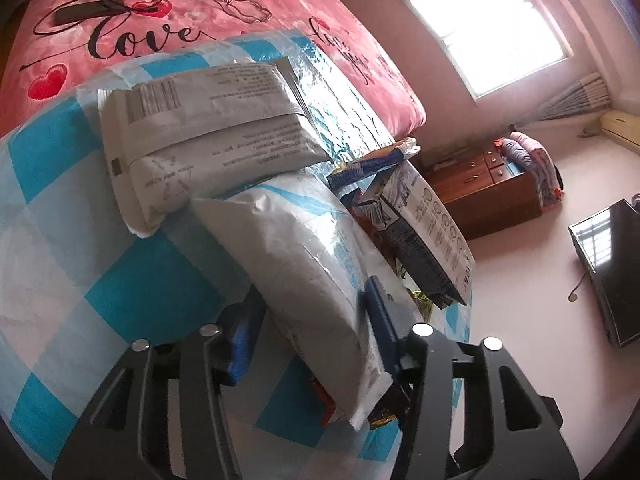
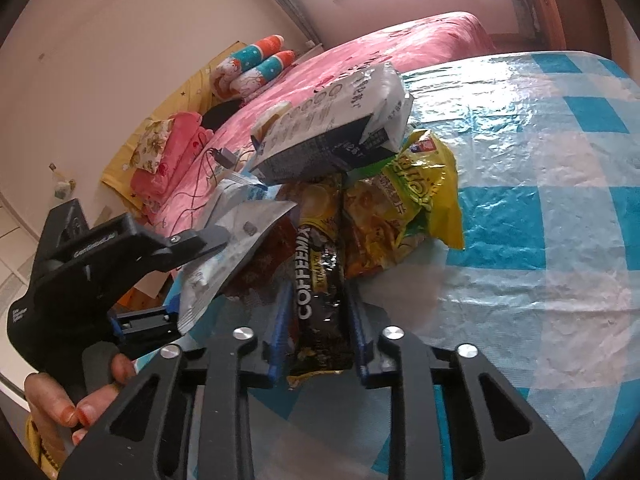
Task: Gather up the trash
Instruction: 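Grasp the white plastic bag with the left tool while the right tool grasps the Coffeemix sachet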
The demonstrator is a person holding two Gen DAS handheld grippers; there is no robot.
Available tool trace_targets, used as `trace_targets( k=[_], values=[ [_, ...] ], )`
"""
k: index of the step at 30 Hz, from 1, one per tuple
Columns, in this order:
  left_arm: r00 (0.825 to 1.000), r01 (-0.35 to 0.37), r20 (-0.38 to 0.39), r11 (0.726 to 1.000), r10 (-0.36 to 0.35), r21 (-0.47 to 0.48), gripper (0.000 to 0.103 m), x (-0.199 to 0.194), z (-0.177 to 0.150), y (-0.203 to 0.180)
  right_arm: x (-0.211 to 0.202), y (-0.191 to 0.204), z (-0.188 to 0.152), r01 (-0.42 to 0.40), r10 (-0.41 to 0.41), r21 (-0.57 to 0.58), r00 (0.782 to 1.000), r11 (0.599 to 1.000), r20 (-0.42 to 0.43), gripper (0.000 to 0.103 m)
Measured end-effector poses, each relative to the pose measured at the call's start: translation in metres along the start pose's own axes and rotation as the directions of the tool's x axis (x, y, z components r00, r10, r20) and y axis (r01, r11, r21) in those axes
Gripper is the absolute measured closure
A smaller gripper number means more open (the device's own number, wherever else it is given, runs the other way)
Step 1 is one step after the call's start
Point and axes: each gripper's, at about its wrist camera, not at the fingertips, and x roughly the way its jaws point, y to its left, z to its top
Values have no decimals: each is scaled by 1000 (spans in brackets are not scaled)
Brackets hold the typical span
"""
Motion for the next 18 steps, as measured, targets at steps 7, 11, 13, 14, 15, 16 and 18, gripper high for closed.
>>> trace_targets(
  k=[7,11,13,14,15,16,18],
  values=[
    [999,44,-11,999,-44,26,60,-9,-4,8,-4,5,-4,6,-5,-26,1000,1000,15,79],
    [997,74,-26,996,-73,48,65,-21,-12,14,-9,8,-5,-6,7,-40,1000,999,25,79],
    [996,87,-37,994,-85,63,66,-26,-14,17,-13,7,-6,-24,25,-42,999,999,35,79],
    [995,97,-46,993,-94,70,66,-30,-17,19,-15,6,-7,-32,34,-45,999,998,42,79],
    [993,109,-54,991,-105,72,66,-32,-19,21,-17,7,-8,-36,39,-48,998,998,47,79],
    [992,118,-62,990,-113,75,66,-35,-20,23,-20,7,-9,-44,47,-50,997,998,56,79],
    [989,132,-76,987,-126,89,66,-40,-23,27,-23,8,-10,-58,62,-52,996,997,64,79]
  ],
)
